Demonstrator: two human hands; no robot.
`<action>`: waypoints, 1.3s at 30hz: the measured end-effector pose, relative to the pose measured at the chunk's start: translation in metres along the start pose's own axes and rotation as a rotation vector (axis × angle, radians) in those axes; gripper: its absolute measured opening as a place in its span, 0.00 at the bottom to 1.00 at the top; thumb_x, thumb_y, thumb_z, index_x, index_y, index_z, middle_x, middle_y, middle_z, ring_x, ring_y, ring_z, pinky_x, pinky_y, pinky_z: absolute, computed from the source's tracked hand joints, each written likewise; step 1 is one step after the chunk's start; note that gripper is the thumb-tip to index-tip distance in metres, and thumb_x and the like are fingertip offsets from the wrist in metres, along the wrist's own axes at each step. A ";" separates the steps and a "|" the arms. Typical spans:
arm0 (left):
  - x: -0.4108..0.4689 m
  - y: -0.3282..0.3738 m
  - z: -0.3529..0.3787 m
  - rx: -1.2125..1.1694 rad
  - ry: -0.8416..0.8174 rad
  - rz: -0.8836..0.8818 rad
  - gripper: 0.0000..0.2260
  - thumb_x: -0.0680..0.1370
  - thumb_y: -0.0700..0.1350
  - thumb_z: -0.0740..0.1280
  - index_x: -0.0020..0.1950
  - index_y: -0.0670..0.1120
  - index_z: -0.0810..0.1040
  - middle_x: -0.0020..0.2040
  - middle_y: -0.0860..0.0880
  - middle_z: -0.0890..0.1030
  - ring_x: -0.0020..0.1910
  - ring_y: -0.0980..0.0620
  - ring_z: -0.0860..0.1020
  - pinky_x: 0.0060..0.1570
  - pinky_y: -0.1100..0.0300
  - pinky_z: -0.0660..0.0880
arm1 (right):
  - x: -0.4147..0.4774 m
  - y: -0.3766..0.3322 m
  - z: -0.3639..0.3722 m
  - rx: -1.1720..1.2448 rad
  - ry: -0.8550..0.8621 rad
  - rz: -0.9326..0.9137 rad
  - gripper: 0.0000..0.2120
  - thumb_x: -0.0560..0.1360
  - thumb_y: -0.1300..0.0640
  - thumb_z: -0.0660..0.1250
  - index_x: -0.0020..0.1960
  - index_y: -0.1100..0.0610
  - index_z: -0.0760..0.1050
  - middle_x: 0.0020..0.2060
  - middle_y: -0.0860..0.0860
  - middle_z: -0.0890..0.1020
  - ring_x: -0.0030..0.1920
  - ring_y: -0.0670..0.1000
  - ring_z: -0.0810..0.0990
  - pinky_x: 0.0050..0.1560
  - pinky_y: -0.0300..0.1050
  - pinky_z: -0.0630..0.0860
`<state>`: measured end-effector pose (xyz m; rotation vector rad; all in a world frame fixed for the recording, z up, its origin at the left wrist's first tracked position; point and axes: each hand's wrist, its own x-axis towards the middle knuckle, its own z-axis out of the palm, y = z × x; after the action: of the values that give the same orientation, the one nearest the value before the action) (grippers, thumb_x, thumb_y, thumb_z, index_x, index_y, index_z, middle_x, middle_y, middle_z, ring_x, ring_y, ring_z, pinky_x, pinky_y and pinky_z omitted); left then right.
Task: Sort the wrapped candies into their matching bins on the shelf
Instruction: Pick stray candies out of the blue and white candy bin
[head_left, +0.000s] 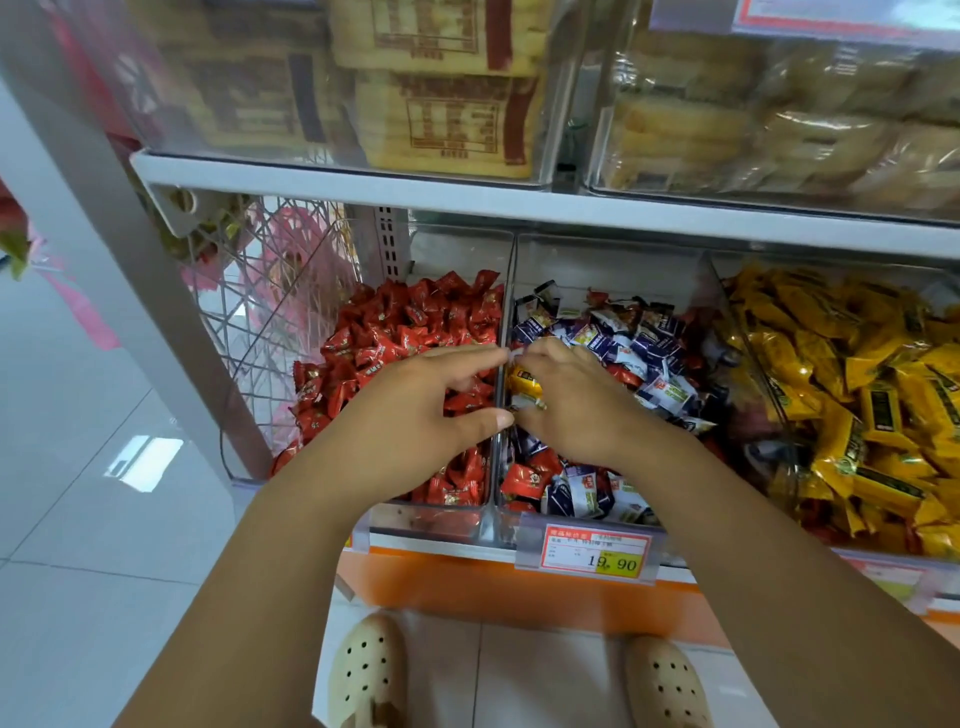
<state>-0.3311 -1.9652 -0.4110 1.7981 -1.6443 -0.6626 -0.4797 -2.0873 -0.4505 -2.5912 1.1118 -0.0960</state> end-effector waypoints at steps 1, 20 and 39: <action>0.000 0.000 0.000 -0.002 0.000 -0.004 0.25 0.75 0.53 0.69 0.70 0.63 0.68 0.68 0.66 0.69 0.59 0.69 0.70 0.59 0.68 0.69 | 0.000 0.000 0.001 0.012 -0.012 0.009 0.28 0.77 0.45 0.64 0.73 0.53 0.62 0.64 0.49 0.65 0.64 0.52 0.64 0.64 0.50 0.68; -0.002 0.008 -0.002 0.020 -0.001 -0.045 0.25 0.75 0.54 0.69 0.70 0.64 0.67 0.56 0.66 0.67 0.44 0.77 0.68 0.41 0.83 0.65 | -0.015 0.006 -0.013 0.547 -0.170 0.090 0.12 0.75 0.44 0.67 0.54 0.48 0.73 0.49 0.44 0.75 0.43 0.42 0.74 0.40 0.39 0.68; -0.001 0.013 0.000 0.105 -0.001 -0.020 0.25 0.76 0.51 0.69 0.72 0.61 0.67 0.70 0.62 0.68 0.61 0.65 0.70 0.61 0.65 0.68 | -0.027 0.008 -0.012 0.384 -0.073 -0.017 0.16 0.76 0.55 0.68 0.61 0.44 0.71 0.55 0.43 0.75 0.38 0.37 0.71 0.38 0.35 0.66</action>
<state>-0.3407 -1.9649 -0.4016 1.8906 -1.6917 -0.5960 -0.5064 -2.0763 -0.4396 -2.2441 0.9400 -0.1963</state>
